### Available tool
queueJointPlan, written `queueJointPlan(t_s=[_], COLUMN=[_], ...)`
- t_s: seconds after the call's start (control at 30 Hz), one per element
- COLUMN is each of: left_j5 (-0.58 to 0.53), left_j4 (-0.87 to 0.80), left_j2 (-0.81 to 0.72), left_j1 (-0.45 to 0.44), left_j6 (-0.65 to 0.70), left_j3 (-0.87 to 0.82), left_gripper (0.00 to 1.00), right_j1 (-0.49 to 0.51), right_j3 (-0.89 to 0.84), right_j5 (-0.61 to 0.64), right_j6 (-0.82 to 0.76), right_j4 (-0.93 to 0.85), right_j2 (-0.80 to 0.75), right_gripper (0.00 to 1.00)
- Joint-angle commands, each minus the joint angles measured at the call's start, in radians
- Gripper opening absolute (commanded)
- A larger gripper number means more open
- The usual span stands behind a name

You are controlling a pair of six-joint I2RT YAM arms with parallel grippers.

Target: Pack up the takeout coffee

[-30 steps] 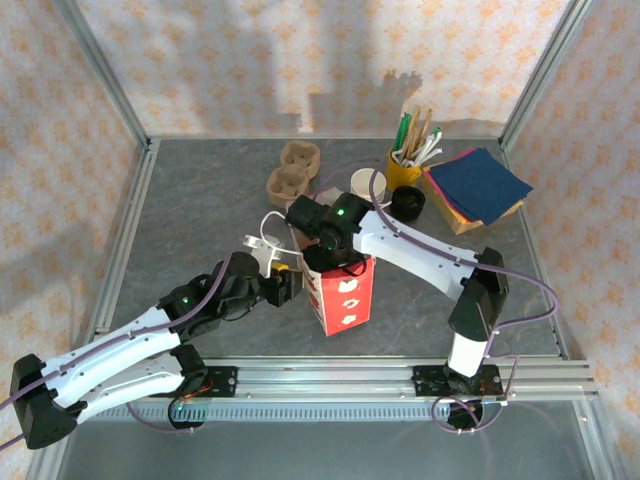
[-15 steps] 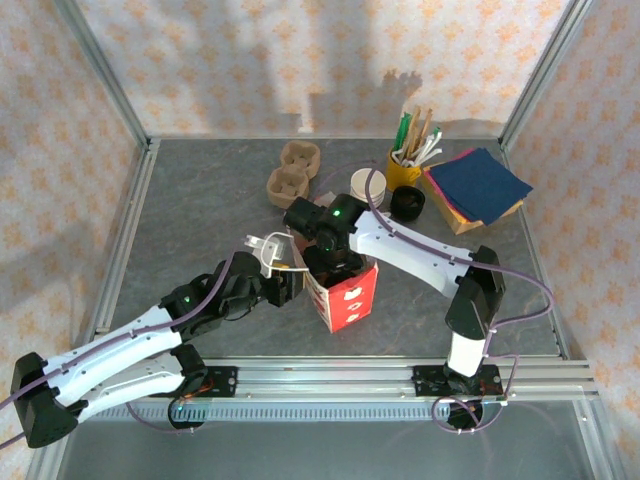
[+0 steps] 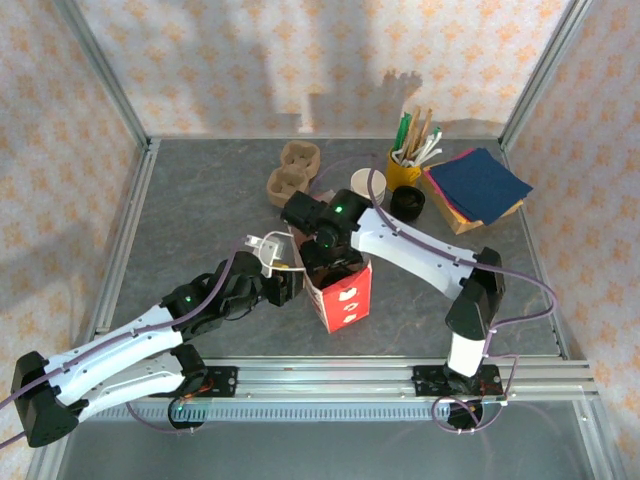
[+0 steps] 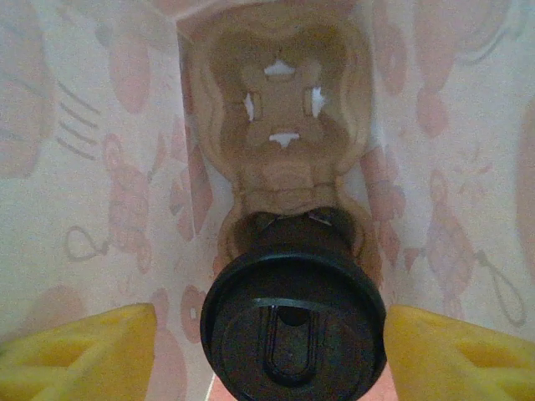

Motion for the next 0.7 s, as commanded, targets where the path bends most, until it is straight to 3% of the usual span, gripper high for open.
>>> queueJointPlan(t_s=[0.0, 0.67], left_j5=[-0.019, -0.03], left_j4=[-0.012, -0.018], left_j2=[0.005, 0.023], left_j1=[-0.002, -0.002], left_j6=[0.015, 0.029], left_j3=[0.014, 0.035], left_gripper=[0.51, 0.51], right_j1=[0.01, 0.01], right_j3=[0.065, 0.279], right_j5=[0.019, 0.102], right_j6=[-0.021, -0.047], right_j4=[0.005, 0.065], right_j2=[-0.045, -0.142], right_gripper=[0.74, 0.76])
